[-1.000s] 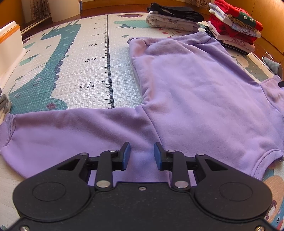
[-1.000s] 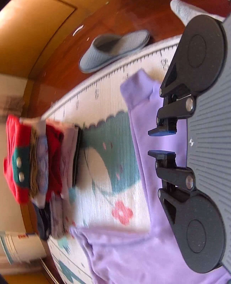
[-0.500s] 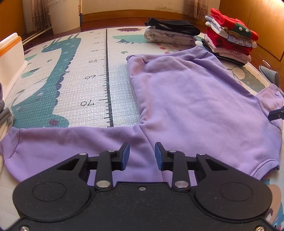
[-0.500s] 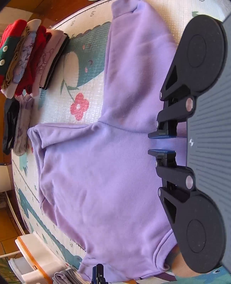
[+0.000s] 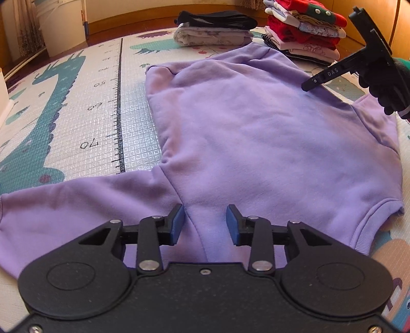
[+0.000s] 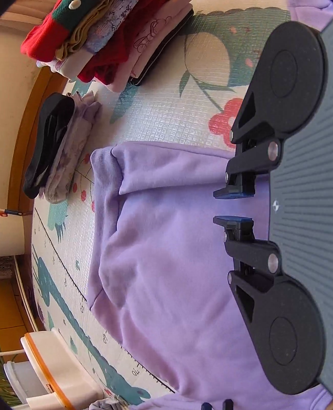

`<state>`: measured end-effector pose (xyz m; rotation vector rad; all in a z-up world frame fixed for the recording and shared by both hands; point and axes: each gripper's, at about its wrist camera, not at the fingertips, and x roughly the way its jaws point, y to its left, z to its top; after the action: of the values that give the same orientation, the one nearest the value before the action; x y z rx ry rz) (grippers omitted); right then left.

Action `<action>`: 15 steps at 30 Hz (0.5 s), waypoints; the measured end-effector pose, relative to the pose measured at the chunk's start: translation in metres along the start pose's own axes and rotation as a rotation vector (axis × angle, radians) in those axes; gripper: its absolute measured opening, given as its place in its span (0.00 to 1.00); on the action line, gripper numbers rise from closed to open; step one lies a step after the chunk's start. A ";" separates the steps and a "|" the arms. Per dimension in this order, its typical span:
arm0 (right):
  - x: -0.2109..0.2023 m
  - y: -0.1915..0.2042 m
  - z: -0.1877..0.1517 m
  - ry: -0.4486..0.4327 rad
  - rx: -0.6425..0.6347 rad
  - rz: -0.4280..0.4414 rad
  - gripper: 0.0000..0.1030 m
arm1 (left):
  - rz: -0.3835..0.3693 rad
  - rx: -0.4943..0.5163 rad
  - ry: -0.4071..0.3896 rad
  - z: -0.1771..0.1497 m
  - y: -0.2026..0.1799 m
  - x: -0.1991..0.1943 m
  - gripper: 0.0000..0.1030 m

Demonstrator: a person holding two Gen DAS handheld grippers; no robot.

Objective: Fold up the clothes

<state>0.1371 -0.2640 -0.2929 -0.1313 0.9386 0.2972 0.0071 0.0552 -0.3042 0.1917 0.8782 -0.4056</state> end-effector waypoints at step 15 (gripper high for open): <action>0.008 -0.040 0.040 -0.076 0.069 0.057 0.07 | -0.011 -0.013 0.000 -0.002 0.002 0.001 0.40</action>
<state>0.1850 -0.2912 -0.2762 -0.0295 0.8775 0.3204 0.0068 0.0570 -0.3058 0.1749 0.8820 -0.4105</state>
